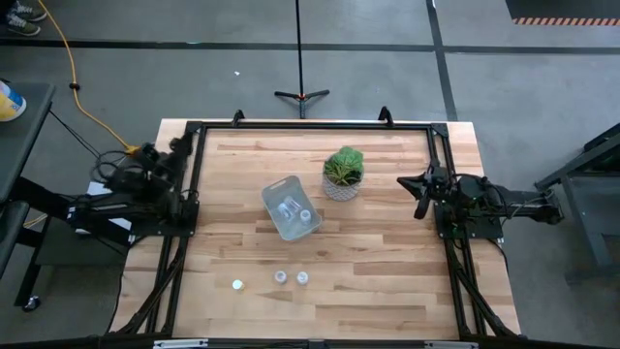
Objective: Pick and place pill bottles into a basket
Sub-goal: Put the yellow pill bottle into the white bin
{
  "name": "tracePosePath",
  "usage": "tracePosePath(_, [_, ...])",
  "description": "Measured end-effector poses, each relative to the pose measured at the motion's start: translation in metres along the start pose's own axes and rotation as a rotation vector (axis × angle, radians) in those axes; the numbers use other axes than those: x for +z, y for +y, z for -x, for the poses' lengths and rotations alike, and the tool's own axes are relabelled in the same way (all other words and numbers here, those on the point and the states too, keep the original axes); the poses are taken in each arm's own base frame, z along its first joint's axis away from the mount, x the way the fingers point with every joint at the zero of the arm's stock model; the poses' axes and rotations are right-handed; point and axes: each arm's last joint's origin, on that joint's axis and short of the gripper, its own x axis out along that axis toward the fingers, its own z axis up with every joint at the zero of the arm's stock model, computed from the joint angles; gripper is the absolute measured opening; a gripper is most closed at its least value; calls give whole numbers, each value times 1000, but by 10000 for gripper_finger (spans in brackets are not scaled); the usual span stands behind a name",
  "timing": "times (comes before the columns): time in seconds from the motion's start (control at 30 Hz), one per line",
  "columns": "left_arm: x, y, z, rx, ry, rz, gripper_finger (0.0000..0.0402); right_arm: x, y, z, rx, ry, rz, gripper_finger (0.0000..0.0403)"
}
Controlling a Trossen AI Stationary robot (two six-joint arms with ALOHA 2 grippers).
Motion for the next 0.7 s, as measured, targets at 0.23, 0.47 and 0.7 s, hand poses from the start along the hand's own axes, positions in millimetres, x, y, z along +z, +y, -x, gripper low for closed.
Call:
tracePosePath(0.23, [7,-20,-27,-21,332,-66,283,-3,-2,0,-32,26,6,7])
tracePosePath(0.47, [2,-44,-72,80,879,-107,269,-3,-2,0,-35,29,-8,7])
tracePosePath(0.7, [-21,-51,-93,218,1376,-18,271,-3,-2,0,-36,31,-8,7])
